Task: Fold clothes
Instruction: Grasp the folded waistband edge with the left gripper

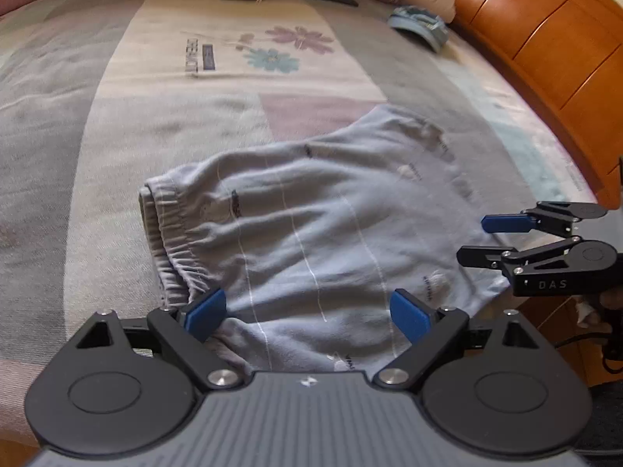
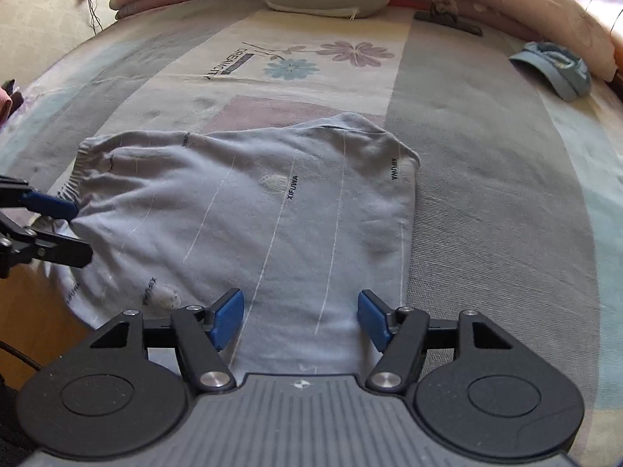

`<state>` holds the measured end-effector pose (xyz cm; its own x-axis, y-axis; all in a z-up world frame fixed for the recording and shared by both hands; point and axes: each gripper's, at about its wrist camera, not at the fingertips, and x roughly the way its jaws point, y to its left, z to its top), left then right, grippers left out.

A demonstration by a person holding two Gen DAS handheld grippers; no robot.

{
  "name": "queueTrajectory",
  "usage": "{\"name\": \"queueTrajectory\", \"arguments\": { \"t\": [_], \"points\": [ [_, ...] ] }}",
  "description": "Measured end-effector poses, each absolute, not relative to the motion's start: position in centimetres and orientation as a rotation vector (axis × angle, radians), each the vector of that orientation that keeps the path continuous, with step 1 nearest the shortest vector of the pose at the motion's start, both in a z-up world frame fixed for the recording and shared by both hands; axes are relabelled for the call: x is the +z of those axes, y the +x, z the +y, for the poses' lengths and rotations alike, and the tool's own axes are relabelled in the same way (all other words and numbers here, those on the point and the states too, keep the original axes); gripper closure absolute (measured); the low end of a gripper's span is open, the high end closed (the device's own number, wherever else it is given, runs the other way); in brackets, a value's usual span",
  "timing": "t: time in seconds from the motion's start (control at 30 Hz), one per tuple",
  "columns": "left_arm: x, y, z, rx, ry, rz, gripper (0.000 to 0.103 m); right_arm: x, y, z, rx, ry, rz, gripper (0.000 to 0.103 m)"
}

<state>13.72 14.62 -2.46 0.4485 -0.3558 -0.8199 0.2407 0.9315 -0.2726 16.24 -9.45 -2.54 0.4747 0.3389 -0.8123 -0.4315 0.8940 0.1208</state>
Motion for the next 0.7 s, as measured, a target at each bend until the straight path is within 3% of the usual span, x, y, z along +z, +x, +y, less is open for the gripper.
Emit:
{"name": "queueTrajectory", "arguments": {
  "t": [0.3, 0.53, 0.7],
  "points": [
    [-1.1, 14.9, 19.2, -0.26, -0.187, 0.976, 0.012, -0.9, 16.6, -5.4, 0.623, -0.082, 0.929, 0.032],
    [-2.1, 14.7, 22.2, -0.245, -0.313, 0.981, 0.012, -0.8, 17.0, -3.3, 0.661, -0.085, 0.946, 0.022],
    [-4.4, 15.1, 23.0, -0.308, -0.479, 1.035, 0.012, -1.1, 17.3, -2.2, 0.658, -0.096, 0.977, 0.021]
  ]
}}
